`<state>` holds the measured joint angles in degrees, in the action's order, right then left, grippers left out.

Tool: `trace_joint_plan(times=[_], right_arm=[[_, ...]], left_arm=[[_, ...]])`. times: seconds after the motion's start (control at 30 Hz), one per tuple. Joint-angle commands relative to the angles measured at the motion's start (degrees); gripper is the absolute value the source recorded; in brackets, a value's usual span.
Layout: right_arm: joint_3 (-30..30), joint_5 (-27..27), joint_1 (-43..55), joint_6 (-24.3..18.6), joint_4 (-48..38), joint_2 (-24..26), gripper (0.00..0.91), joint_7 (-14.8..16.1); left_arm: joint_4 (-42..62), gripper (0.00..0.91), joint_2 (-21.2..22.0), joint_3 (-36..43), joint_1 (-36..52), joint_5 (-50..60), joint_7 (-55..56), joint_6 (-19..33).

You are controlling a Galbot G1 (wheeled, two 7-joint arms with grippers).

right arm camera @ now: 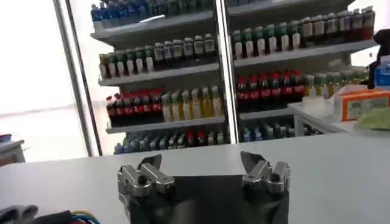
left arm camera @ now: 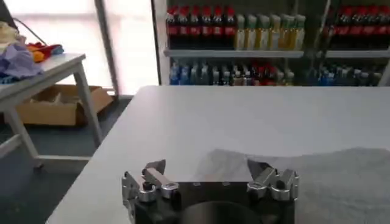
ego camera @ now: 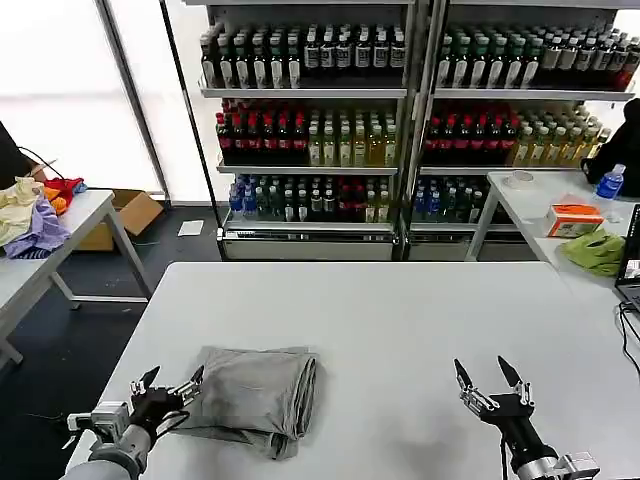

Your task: Fold and organize the clothes.

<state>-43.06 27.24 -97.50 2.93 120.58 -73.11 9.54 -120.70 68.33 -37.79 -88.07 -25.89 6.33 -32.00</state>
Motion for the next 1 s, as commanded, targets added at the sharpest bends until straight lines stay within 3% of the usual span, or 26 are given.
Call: trace_joint_plan(times=[0.03, 0.63, 0.7, 0.77, 0.8, 0.87, 1.0], right_arm=[[0.2, -0.3, 0.1, -0.1, -0.2, 0.1, 0.907, 0.0], [0.4, -0.2, 0.0, -0.9, -1.1, -0.2, 0.907, 0.1], [0.4, -0.2, 0.0, -0.9, -1.0, -0.2, 0.907, 0.1], [0.3, -0.2, 0.0, -0.8, -1.0, -0.2, 0.907, 0.1], [0.3, -0.3, 0.0, -0.8, -1.1, -0.2, 0.907, 0.1], [0.3, -0.2, 0.0, -0.8, -1.1, -0.2, 0.907, 0.1], [0.2, -0.3, 0.0, -0.8, -1.0, -0.3, 0.907, 0.0]], left_arm=[[3.5, 0.907, 3.0, 0.5, 0.2, 1.0, -0.1, 0.2], [3.4, 0.907, 6.0, 5.3, 0.7, 2.9, 0.3, 0.5], [4.3, 0.786, 5.9, 5.3, 0.9, 2.8, 0.2, 0.7], [5.2, 0.433, 5.8, 5.3, 1.0, 2.8, 0.1, 1.5], [5.3, 0.151, 5.7, 5.2, 1.0, 2.8, 0.0, 1.7], [5.2, 0.000, 5.7, 5.3, 0.8, 2.6, -0.3, 2.3], [5.2, 0.010, 5.7, 5.2, 0.6, 2.6, -0.8, 3.4]])
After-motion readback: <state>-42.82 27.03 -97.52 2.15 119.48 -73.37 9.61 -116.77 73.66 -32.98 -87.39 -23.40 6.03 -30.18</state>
